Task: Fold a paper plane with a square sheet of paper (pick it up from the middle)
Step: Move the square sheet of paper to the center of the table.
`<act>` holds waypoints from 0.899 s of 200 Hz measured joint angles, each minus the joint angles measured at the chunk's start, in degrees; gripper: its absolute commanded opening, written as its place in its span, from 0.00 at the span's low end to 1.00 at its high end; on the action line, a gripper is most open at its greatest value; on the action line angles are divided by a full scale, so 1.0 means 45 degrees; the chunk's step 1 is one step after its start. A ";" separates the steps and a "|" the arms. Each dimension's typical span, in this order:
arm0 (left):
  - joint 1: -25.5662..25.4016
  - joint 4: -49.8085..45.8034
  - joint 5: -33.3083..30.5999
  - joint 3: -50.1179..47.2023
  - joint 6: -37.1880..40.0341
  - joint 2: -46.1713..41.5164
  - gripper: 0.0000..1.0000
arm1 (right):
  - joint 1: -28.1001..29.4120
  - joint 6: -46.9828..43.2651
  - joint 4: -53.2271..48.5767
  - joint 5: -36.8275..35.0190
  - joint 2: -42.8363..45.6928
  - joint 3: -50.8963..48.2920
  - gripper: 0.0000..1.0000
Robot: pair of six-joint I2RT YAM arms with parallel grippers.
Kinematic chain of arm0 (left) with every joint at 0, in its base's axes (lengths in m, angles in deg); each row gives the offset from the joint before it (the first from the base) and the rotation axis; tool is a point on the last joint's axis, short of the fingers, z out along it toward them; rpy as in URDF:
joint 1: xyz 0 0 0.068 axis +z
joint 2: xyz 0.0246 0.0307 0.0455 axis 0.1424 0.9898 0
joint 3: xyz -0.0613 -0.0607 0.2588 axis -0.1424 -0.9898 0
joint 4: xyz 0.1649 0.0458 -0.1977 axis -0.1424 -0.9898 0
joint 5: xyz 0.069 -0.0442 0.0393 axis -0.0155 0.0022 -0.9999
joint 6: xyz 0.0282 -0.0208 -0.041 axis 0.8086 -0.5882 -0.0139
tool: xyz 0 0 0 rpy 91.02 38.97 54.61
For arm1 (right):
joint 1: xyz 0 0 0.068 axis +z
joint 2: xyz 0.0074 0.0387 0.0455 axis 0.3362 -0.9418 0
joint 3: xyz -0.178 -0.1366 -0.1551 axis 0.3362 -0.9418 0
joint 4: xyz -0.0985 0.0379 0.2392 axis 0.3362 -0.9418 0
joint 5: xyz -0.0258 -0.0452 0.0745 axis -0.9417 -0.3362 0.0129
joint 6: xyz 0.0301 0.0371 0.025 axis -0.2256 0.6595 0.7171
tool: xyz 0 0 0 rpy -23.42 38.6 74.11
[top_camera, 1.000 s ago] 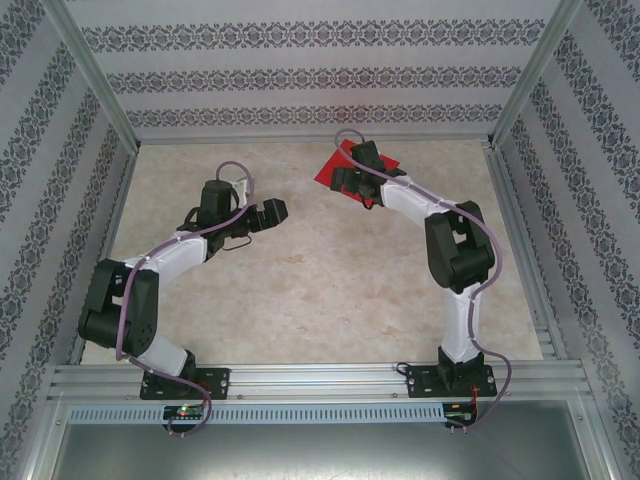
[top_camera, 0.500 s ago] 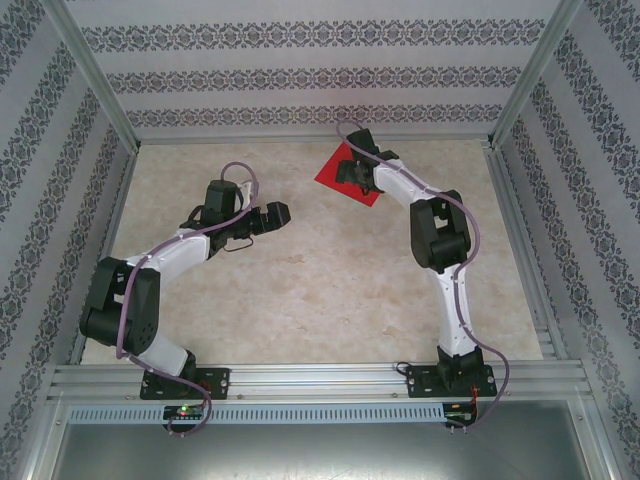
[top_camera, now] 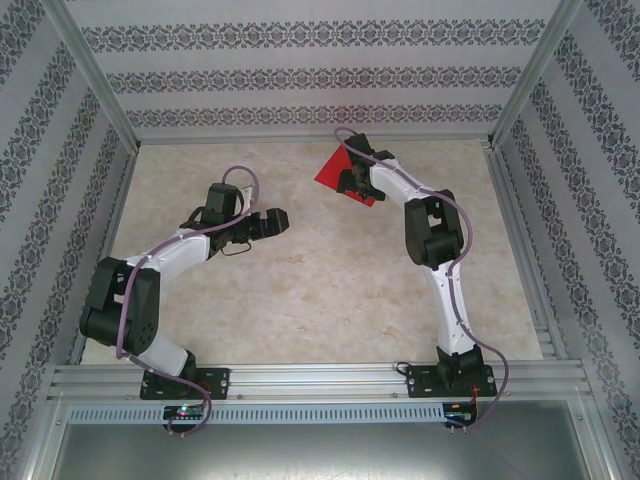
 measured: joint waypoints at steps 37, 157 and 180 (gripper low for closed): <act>0.0000 -0.0223 -0.0044 0.0000 0.0121 0.0000 1.00 | 0.0005 0.0019 -0.0427 -0.0044 -0.0223 0.0374 0.85; 0.0000 -0.0777 -0.0044 0.0219 0.0724 0.0000 1.00 | 0.0092 -0.0865 -0.1656 0.0112 -0.0155 0.0413 0.75; 0.0000 -0.0787 -0.0044 0.0219 0.0729 0.0000 1.00 | 0.0107 -0.1093 -0.1826 0.0248 0.0049 0.0121 0.73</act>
